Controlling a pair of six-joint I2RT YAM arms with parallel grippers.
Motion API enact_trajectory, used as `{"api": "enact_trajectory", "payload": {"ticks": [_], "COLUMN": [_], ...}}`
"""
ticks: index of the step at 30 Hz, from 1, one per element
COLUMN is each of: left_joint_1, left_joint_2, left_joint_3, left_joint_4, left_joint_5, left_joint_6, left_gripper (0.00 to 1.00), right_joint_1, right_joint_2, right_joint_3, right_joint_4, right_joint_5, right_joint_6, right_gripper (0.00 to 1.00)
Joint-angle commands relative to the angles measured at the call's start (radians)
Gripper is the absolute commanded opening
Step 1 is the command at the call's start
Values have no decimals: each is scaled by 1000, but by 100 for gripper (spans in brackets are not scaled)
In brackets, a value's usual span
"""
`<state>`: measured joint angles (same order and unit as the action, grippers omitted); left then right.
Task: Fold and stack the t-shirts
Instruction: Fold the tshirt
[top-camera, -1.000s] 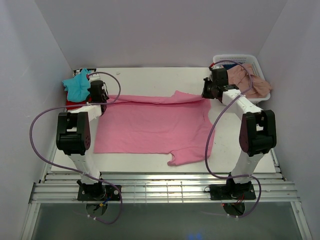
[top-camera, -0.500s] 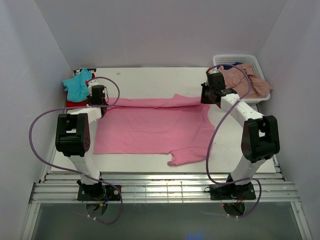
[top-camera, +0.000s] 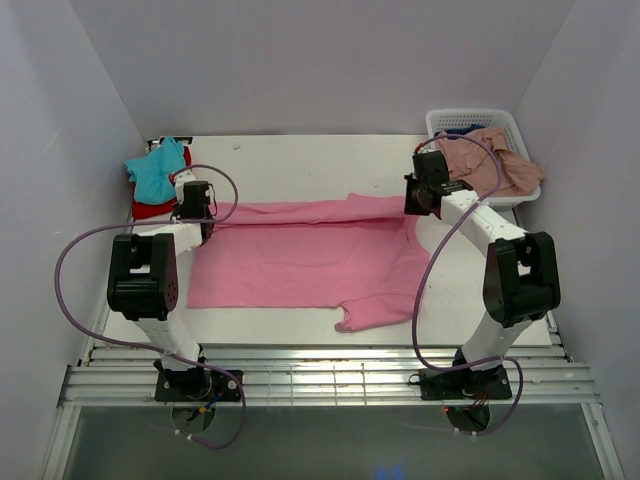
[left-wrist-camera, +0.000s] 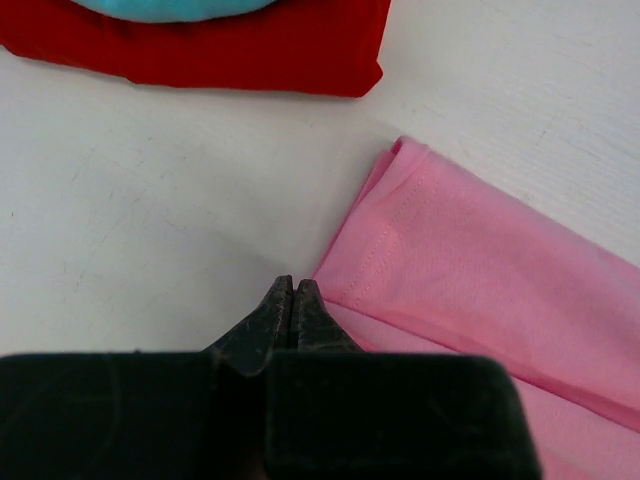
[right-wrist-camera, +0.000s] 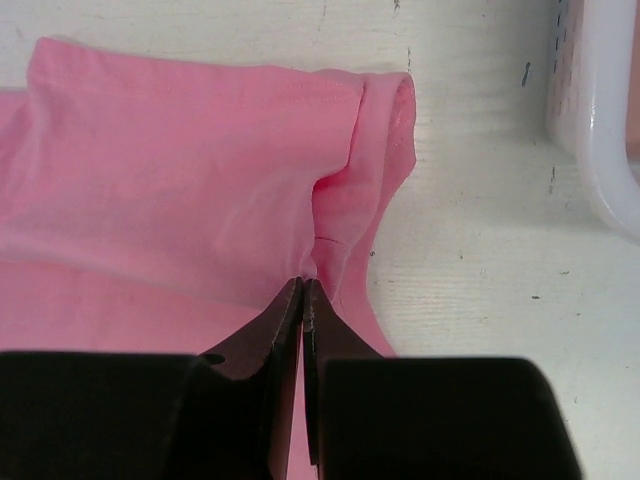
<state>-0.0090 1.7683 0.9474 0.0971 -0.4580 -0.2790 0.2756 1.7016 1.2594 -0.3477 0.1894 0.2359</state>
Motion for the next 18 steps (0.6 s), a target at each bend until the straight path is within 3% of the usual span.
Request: {"api": "enact_trajectory", "payload": {"ticks": [1, 18], "left_joint_1": [6, 4], "left_joint_2": [-66, -70], "left_joint_3": [1, 16], "left_joint_4": [-10, -132], "left_joint_5": [-36, -140], "left_joint_6": [-9, -65], "left_gripper": [0, 0], "right_joint_1": [1, 28], "right_joint_2": [27, 113], "right_joint_3": [-15, -18], "right_joint_4": [-36, -163], "right_joint_5": [54, 147], "right_joint_6": [16, 52], "right_gripper": [8, 8]}}
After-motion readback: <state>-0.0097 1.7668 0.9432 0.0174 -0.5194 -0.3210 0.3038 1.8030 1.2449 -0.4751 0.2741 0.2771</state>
